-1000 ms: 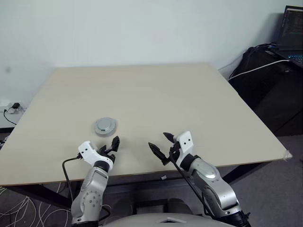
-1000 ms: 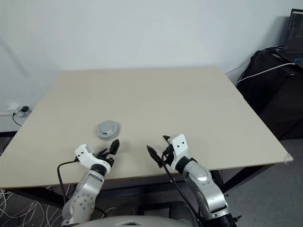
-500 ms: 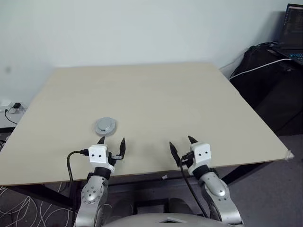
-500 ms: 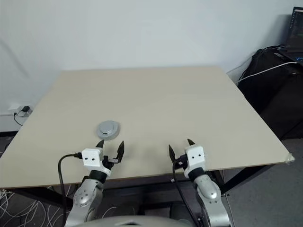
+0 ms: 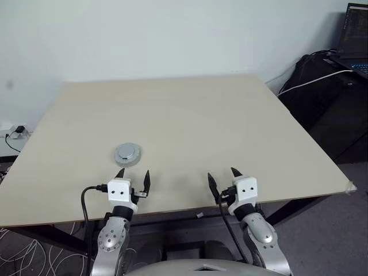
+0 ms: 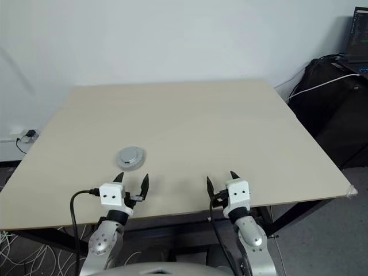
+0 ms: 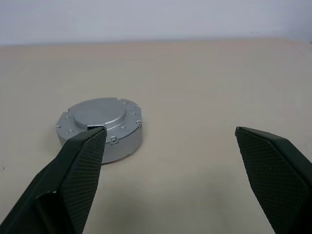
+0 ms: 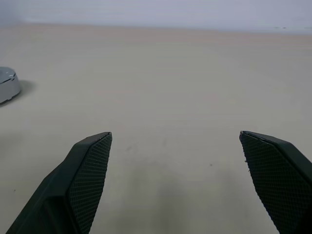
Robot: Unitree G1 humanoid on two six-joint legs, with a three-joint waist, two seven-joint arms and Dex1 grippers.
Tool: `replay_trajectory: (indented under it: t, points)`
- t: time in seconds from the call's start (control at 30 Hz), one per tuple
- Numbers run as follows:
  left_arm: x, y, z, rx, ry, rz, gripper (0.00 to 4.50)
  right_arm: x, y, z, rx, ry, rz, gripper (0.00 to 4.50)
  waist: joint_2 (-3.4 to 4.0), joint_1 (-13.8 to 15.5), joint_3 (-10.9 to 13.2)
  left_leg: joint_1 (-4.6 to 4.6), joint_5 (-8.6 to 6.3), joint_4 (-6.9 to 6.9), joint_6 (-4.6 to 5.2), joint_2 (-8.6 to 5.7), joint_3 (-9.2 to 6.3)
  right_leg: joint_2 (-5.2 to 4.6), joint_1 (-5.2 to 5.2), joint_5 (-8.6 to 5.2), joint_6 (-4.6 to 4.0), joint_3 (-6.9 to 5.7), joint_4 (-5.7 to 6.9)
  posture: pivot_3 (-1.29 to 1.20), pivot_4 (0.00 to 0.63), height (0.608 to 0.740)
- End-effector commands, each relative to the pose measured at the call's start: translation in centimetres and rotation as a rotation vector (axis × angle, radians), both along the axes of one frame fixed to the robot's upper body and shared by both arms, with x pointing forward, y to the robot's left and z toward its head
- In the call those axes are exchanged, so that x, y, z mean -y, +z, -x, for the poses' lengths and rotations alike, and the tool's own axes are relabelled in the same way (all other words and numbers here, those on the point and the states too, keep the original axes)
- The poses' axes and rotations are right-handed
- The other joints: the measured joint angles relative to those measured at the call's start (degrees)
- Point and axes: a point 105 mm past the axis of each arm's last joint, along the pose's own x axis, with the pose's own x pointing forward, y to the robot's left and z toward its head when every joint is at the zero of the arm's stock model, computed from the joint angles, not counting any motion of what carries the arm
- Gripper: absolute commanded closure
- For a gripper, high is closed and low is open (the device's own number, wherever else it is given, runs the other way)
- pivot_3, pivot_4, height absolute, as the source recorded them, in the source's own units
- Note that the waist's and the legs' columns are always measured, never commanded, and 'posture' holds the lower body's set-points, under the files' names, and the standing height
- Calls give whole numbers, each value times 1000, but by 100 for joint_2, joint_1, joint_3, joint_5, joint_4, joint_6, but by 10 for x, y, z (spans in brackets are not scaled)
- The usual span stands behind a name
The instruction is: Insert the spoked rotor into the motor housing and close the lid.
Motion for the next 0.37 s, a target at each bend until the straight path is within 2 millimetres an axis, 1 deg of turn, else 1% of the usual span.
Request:
replay_trajectory:
  t: [0.03,0.23,0.37]
  points:
    - [0,8,-2,41,2,-2,26,4,11,-4,49,-15,-12,0,0,0,0,0,0,1,0,0,0,0,1,0,0,0,0,0,0,740]
    - [3,5,-2,28,-10,13,26,13,-1,-2,28,-18,-4,0,0,-2,0,0,0,1,0,0,0,1,1,0,0,0,-1,0,0,740]
    - [5,4,-2,26,-16,18,26,15,-6,-2,20,-20,-4,0,1,-1,0,1,0,1,0,0,0,2,1,0,0,0,0,0,0,740]
